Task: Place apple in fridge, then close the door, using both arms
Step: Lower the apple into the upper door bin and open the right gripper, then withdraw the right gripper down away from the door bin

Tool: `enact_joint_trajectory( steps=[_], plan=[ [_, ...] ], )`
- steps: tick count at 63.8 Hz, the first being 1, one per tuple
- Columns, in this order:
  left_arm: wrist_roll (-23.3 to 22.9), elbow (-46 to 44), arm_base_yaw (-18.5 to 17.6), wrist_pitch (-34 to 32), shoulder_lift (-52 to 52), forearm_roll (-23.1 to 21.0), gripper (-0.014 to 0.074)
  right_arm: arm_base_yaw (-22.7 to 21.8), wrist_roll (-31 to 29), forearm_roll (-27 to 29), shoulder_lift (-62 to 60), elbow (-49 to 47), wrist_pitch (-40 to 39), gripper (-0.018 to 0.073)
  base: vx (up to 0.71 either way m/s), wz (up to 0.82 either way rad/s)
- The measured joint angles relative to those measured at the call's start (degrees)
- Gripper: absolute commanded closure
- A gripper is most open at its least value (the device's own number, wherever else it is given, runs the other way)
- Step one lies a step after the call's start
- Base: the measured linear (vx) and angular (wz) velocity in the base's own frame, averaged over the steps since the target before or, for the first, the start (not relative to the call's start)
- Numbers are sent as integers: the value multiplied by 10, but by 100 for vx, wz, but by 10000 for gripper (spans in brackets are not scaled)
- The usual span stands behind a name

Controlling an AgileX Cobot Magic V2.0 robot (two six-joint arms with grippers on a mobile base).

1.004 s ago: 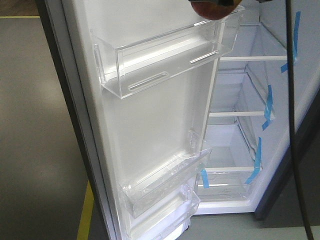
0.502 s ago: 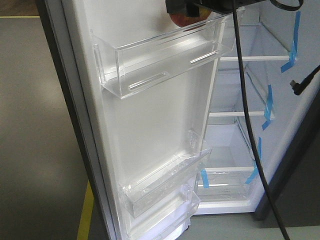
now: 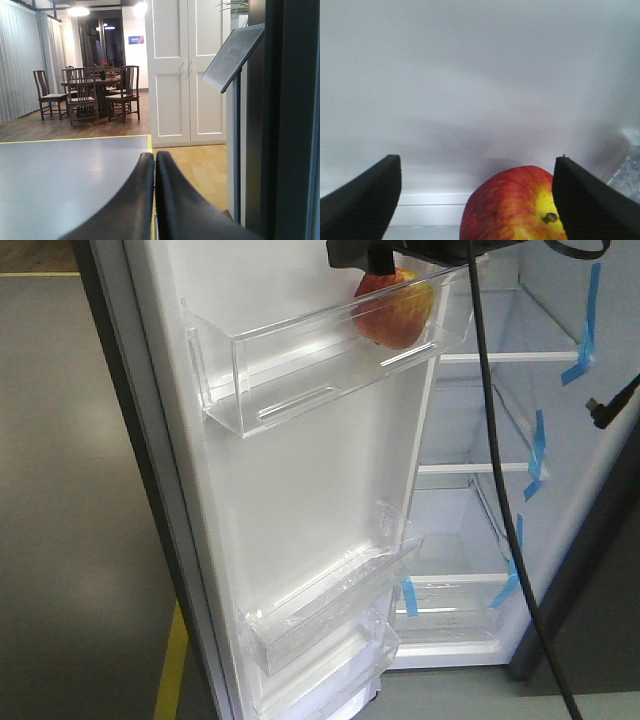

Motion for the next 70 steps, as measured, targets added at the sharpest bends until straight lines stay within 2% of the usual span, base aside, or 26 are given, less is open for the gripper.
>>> enact_joint_trajectory(
  steps=[9,15,41,57,70],
  plan=[
    [0,0,0,0,0,0,603,0,-14,4,-43,9,15,16,0,0],
    [0,0,0,0,0,0,603,2,-21,11,-87,50,13,33,0,0],
    [0,0,0,0,0,0,603,4,-58,50,-336,416,-87,46,0,0],
    [0,0,0,0,0,0,603,4,-61,60,-490,618,-90,46,0,0],
    [0,0,0,0,0,0,603,4,-59,62,-618,727,-71,46,0,0]
  ],
)
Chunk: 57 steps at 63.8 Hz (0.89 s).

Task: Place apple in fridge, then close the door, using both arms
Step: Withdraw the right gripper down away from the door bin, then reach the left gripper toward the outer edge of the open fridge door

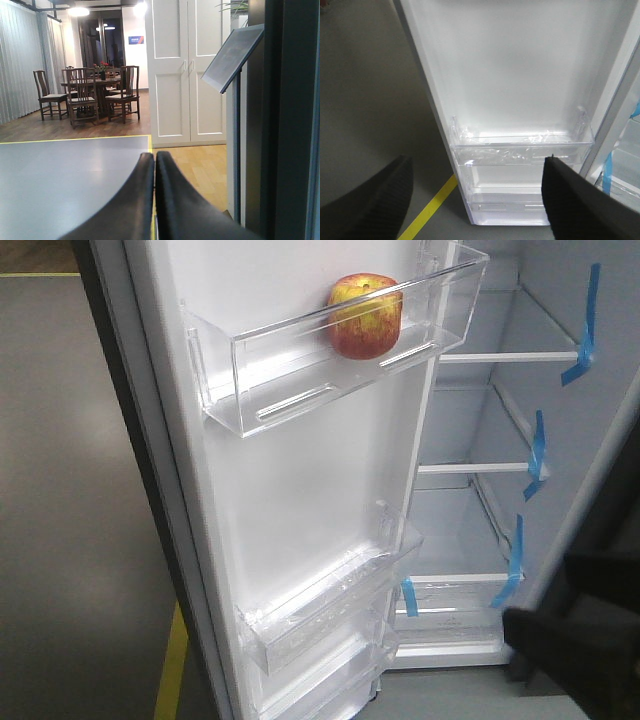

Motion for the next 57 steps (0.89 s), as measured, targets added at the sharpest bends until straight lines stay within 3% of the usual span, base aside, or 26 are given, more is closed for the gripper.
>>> enact_joint_trajectory(
  steps=[28,57],
  plan=[
    [0,0,0,0,0,0,603,0,13,34,-196,132,88,46,0,0],
    [0,0,0,0,0,0,603,0,13,37,-221,137,95,46,0,0]
  ],
)
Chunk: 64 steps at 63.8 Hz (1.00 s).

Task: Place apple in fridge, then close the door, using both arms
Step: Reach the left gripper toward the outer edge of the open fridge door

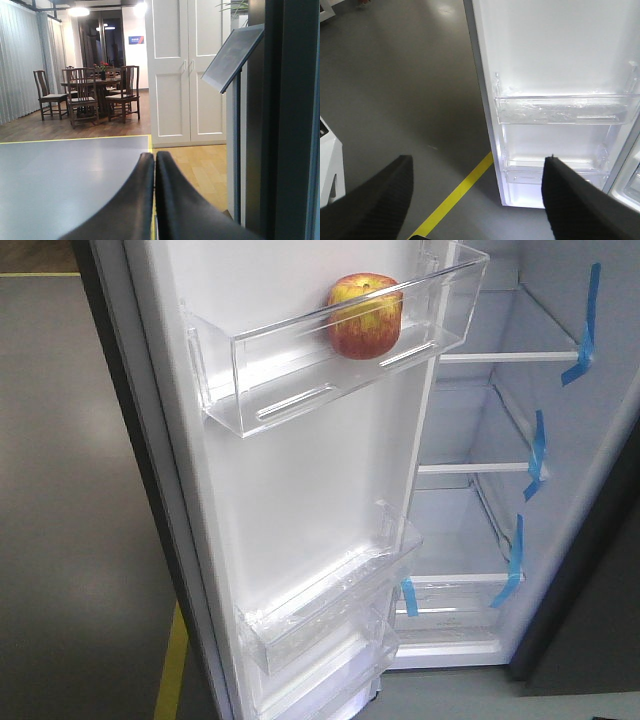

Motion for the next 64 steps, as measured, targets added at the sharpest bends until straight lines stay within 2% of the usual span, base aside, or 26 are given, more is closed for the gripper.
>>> enact_joint_trajectory(
  steps=[10,21,35,46,64],
  plan=[
    [0,-1,0,3,0,0,603,0,0,0,0,0,1,46,0,0],
    [0,-97,0,92,28,0,603,0,0,0,0,0,1,46,0,0],
    [0,-287,0,240,172,0,603,0,0,0,0,0,1,46,0,0],
    [1,-404,0,329,293,0,603,0,0,0,0,0,1,46,0,0],
    [1,-501,0,403,454,0,603,0,0,0,0,0,1,46,0,0]
  ],
)
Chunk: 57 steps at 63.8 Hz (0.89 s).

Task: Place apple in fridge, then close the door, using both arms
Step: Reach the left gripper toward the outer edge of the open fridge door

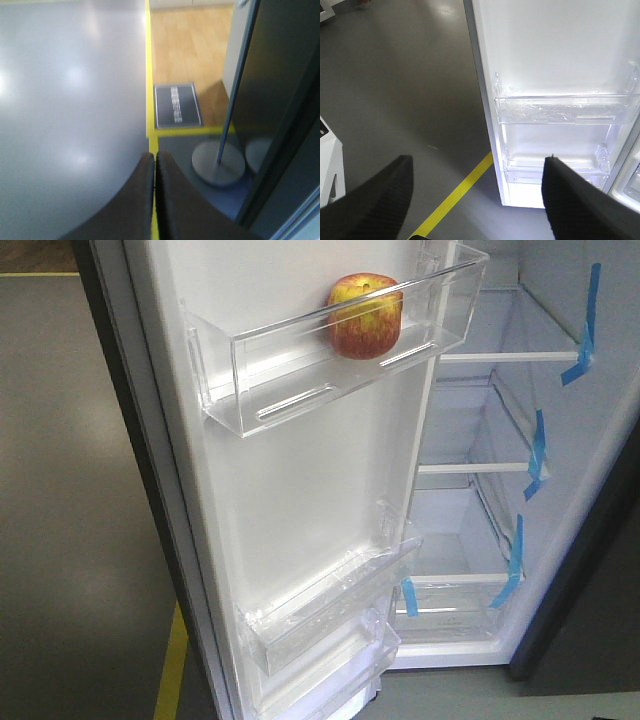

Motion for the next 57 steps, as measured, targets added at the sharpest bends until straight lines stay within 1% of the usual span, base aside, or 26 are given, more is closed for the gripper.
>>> enact_joint_trajectory(
  steps=[16,41,49,57],
  plan=[
    [0,-8,0,12,110,0,603,0,0,0,0,0,1,46,0,0],
    [1,-9,0,12,198,0,603,0,0,0,0,0,1,46,0,0],
    [1,-31,0,32,232,0,603,0,0,0,0,0,1,46,0,0],
    [11,-73,0,60,269,0,603,0,0,0,0,0,1,46,0,0]
  ],
)
